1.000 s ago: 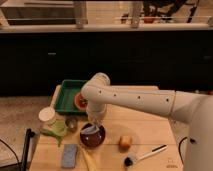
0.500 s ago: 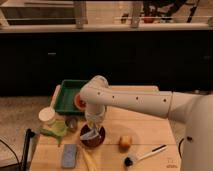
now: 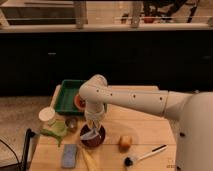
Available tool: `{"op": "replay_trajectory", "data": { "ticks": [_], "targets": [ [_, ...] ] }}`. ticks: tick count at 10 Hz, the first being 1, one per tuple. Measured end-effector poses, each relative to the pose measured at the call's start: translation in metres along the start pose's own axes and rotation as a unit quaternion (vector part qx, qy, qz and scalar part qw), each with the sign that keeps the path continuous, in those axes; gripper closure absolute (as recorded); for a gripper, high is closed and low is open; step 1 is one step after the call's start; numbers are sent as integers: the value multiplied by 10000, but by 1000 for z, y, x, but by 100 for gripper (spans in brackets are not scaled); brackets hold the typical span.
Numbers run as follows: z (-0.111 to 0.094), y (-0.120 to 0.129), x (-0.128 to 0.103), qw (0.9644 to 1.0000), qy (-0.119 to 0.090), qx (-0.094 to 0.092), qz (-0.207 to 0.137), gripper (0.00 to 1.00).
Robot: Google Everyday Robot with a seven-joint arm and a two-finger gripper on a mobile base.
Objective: Place towel in purple bowl
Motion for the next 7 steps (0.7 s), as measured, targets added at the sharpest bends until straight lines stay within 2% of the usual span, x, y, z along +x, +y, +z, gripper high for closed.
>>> {"op": "replay_trajectory", "data": {
  "ticks": [2,3,7],
  "targets": [
    [-1,-3,3,10000,-26,-36,-42,27],
    [-2,-2,5,10000,-35,-47,-38,21],
    [-4,1,9,10000,-68,-54,3,20]
  ]
}}
